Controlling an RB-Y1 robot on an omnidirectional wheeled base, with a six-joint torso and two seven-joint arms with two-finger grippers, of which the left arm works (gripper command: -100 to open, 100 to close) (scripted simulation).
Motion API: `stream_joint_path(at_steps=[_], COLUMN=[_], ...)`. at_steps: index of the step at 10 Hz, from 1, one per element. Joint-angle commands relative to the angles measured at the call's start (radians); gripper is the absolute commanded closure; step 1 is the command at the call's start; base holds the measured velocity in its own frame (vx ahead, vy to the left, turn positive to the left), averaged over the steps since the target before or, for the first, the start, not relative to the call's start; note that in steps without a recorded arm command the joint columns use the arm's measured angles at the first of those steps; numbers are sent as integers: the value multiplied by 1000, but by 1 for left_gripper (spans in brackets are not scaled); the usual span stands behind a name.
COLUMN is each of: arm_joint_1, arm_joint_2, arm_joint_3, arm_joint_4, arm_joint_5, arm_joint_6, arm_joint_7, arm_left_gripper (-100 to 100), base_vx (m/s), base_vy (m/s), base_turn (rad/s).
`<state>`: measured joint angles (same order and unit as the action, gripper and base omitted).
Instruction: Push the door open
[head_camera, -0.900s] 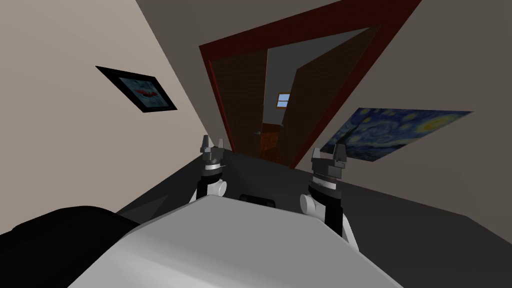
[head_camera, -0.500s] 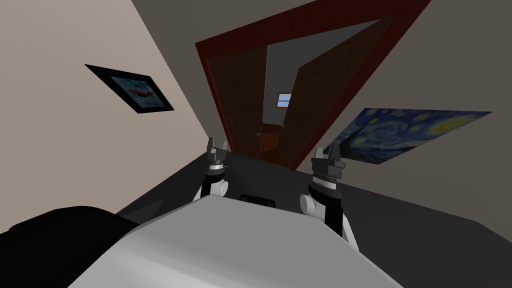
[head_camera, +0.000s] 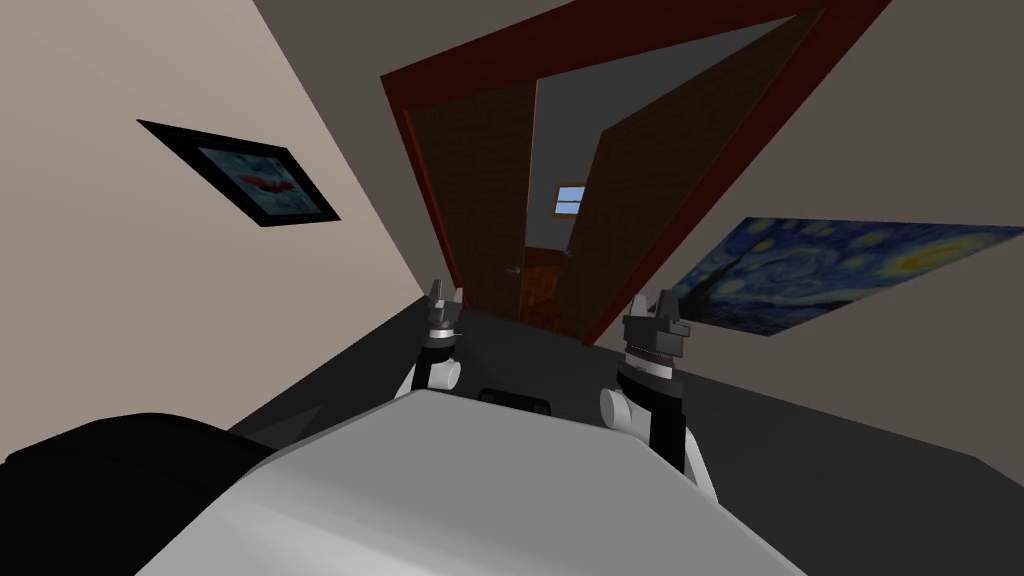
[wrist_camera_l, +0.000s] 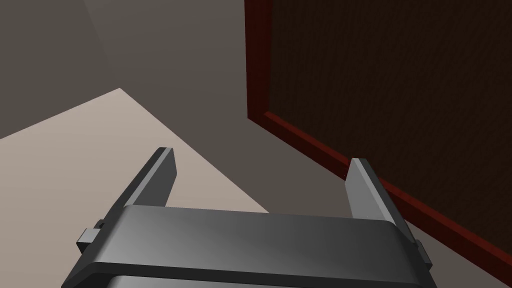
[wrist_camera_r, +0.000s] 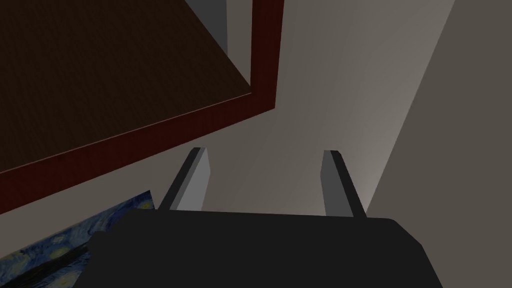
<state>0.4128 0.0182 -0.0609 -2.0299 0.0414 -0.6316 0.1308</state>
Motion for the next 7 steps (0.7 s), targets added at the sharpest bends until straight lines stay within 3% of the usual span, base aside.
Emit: stream_joint_path(at_steps=[1,7], arm_joint_1=[-15,-78], arm_joint_2=[7,30], arm_joint_3=[-1,-8], arm_joint_4=[34,188], arm_joint_5=[-2,-10], arm_joint_6=[-3,-21], arm_joint_7=[-1,-5], arm_left_gripper=[-100,-100], base_vx=[95,94], base_vy=[8,-2], base_turn=[4,1])
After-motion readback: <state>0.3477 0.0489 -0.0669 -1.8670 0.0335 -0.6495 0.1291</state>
